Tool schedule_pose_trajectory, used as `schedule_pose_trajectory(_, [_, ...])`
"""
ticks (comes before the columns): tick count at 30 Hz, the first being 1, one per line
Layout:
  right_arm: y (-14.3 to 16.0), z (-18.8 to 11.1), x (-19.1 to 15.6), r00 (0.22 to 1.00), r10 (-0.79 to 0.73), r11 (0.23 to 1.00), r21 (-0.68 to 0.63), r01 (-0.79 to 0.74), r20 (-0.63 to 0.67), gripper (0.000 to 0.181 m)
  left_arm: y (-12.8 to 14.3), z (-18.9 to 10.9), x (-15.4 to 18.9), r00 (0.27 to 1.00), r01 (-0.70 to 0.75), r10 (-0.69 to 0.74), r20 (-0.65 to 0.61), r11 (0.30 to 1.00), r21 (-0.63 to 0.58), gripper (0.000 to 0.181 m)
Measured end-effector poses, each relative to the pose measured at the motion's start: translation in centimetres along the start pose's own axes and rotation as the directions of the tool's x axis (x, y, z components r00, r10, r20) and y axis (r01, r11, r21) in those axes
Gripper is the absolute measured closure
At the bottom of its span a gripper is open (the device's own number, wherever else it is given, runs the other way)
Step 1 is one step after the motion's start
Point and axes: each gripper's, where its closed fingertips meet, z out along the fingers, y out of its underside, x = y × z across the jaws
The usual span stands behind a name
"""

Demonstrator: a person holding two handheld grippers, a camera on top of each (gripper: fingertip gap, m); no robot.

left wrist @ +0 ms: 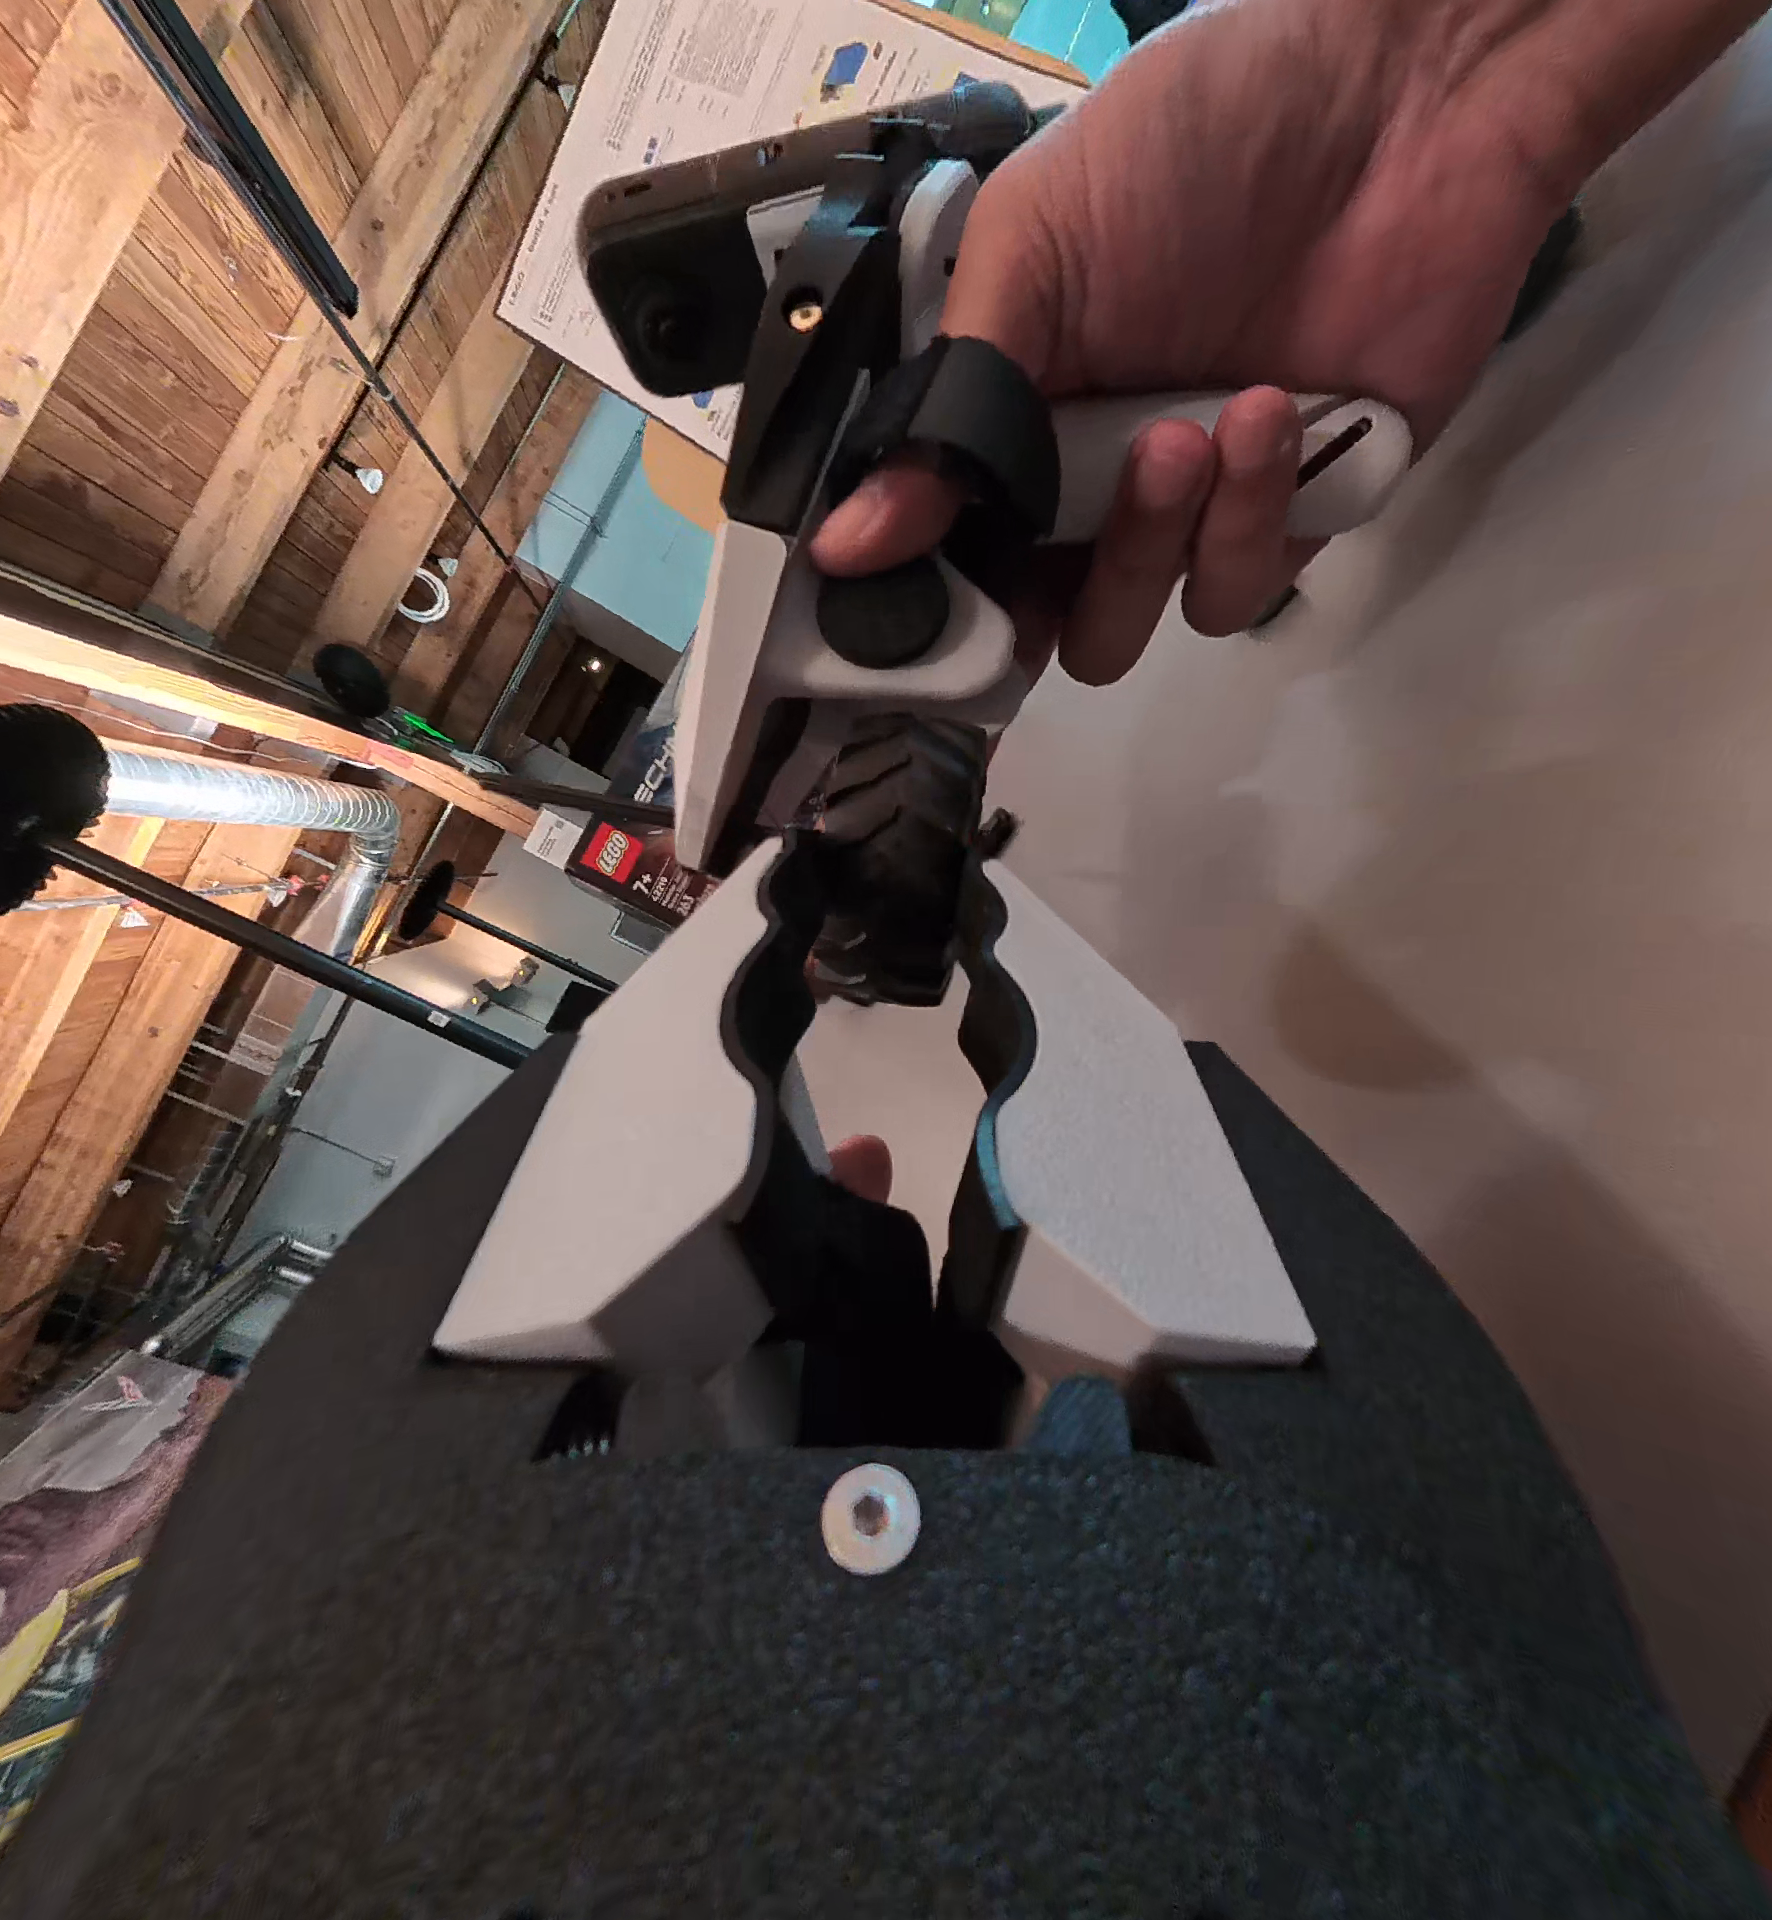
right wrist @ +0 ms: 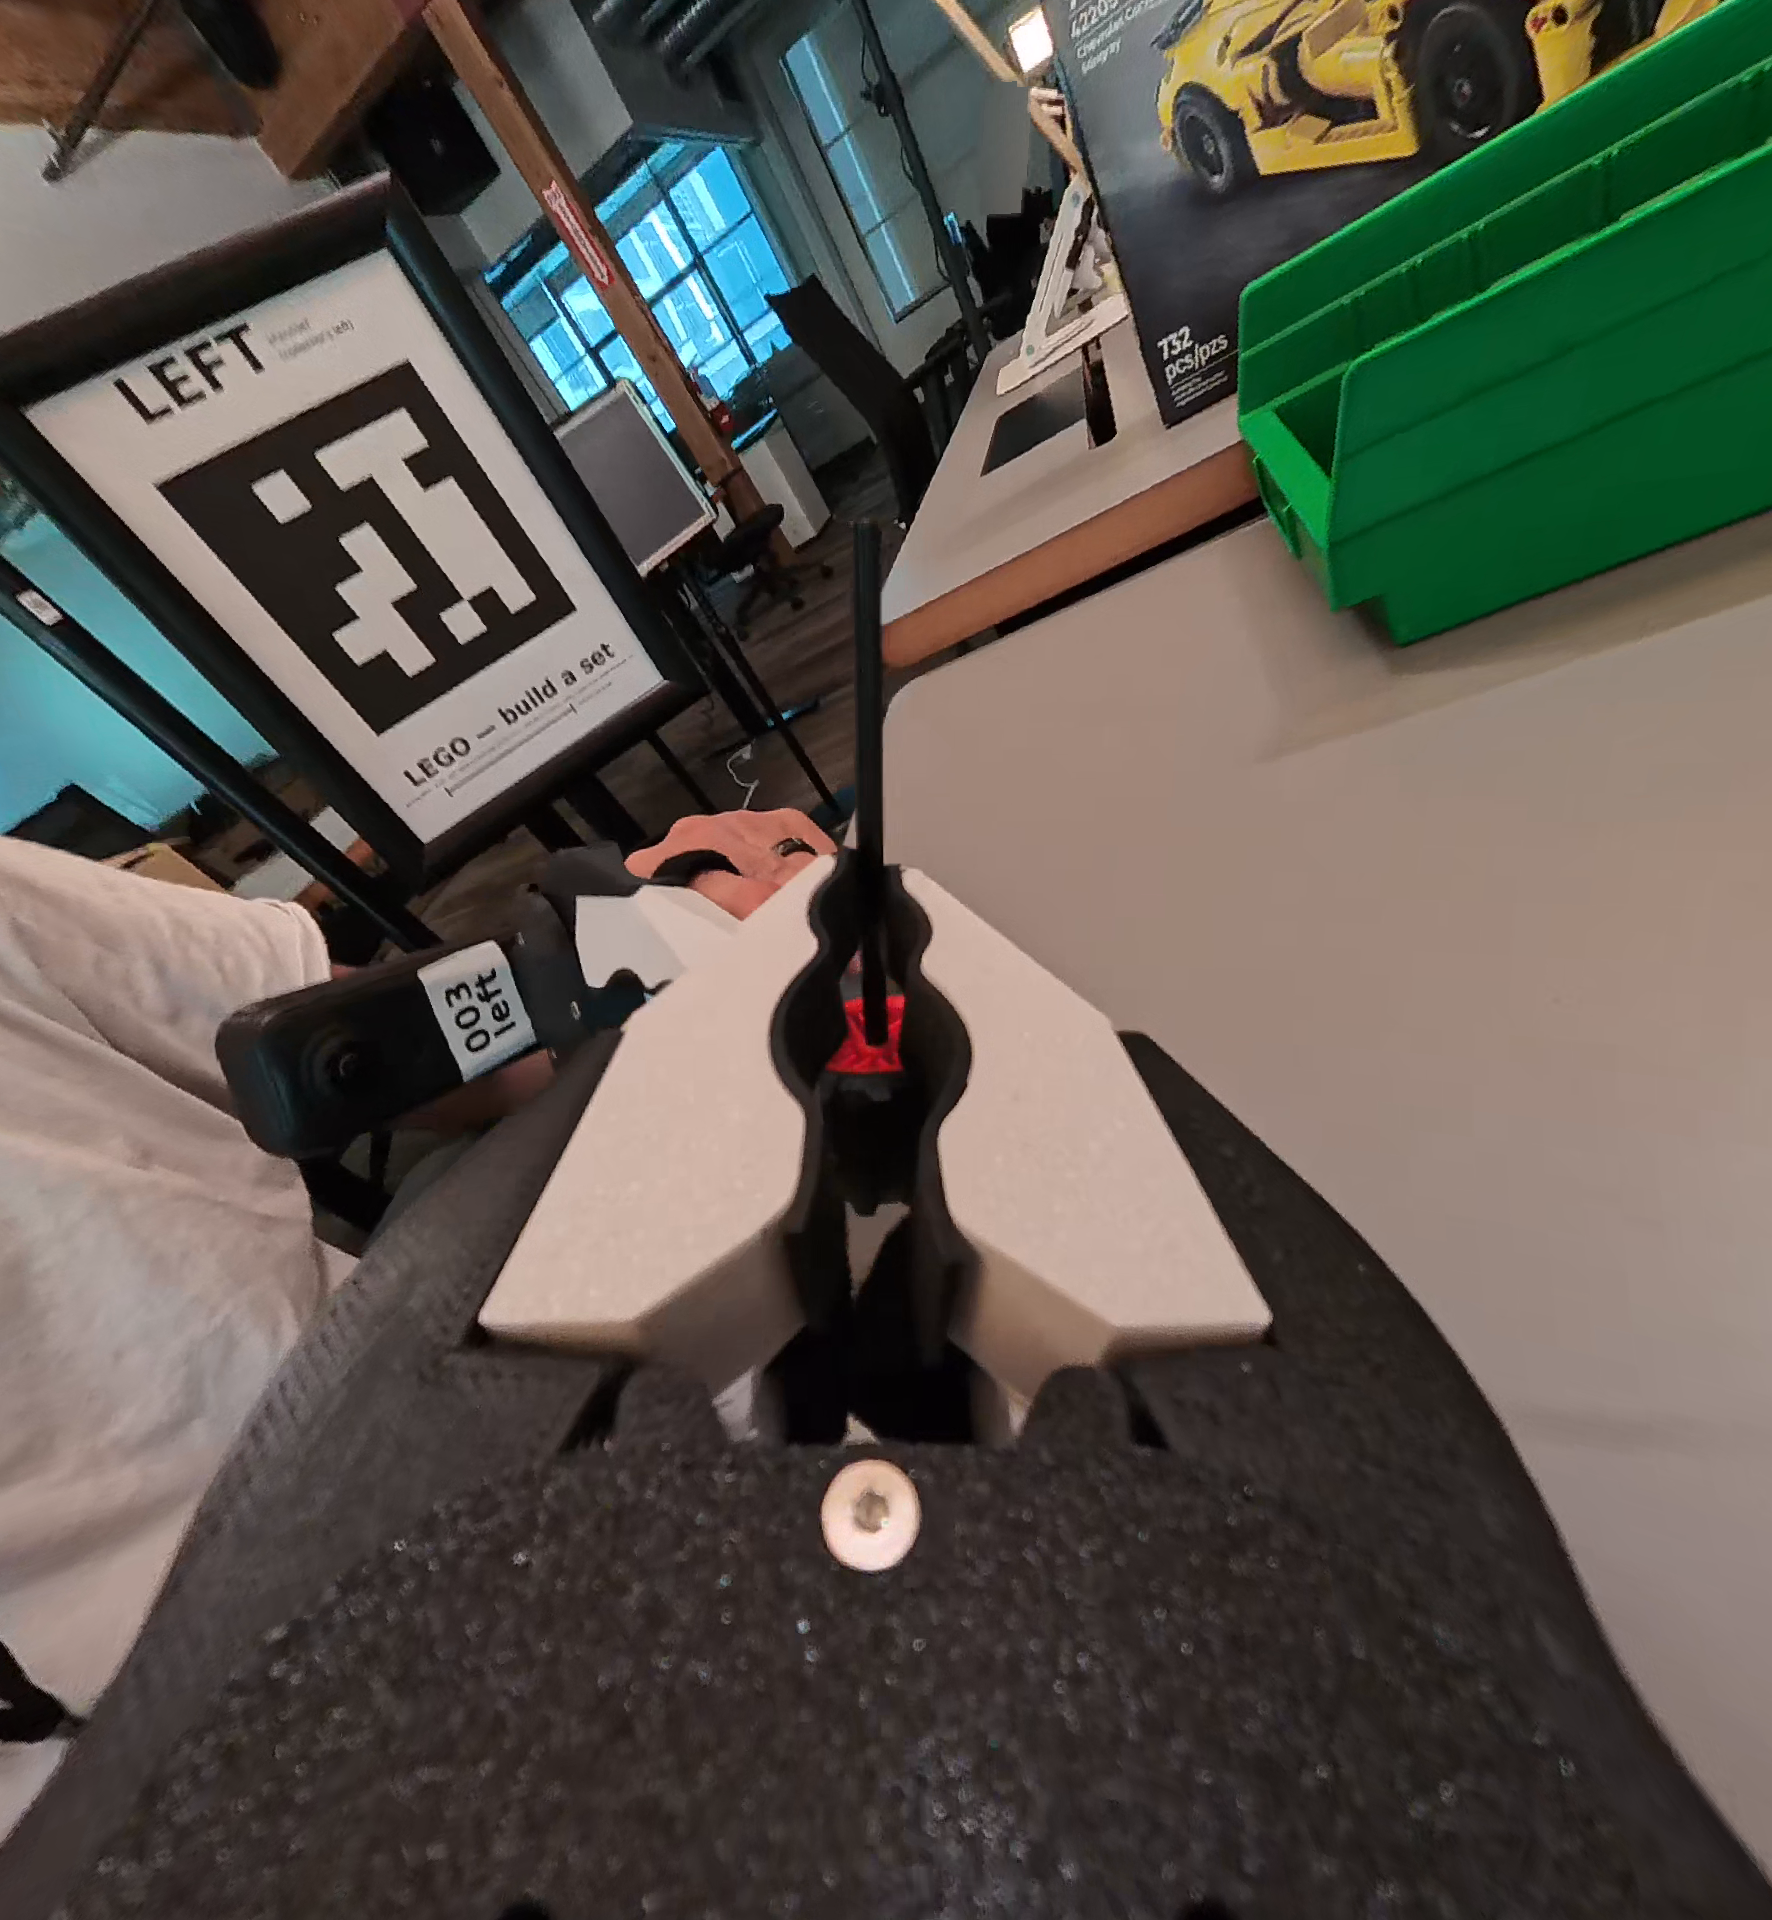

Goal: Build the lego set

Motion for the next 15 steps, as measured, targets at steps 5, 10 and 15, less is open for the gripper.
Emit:
schedule_pose_trajectory(5, [0.6,0.0,1.1,0.957,-0.251,0.966,-0.106,0.237,-0.147,0.177,0.5,0.1,0.7,0.982,0.15,-0.152,-0.11,0.988,-0.025,0.155])
schedule_pose_trajectory(10, [0.7,-0.5,2.2,0.865,-0.436,0.898,-0.189,0.398,-0.248,0.178,0.2,-0.1,-0.1,0.67,0.655,-0.674,-0.309,0.734,-0.179,0.11])
schedule_pose_trajectory(15, [0.5,0.8,0.3,0.866,-0.46,0.887,-0.136,0.441,-0.194,0.179,0.4,1.3,0.7,0.424,0.776,-0.827,-0.37,0.542,-0.322,0.092])
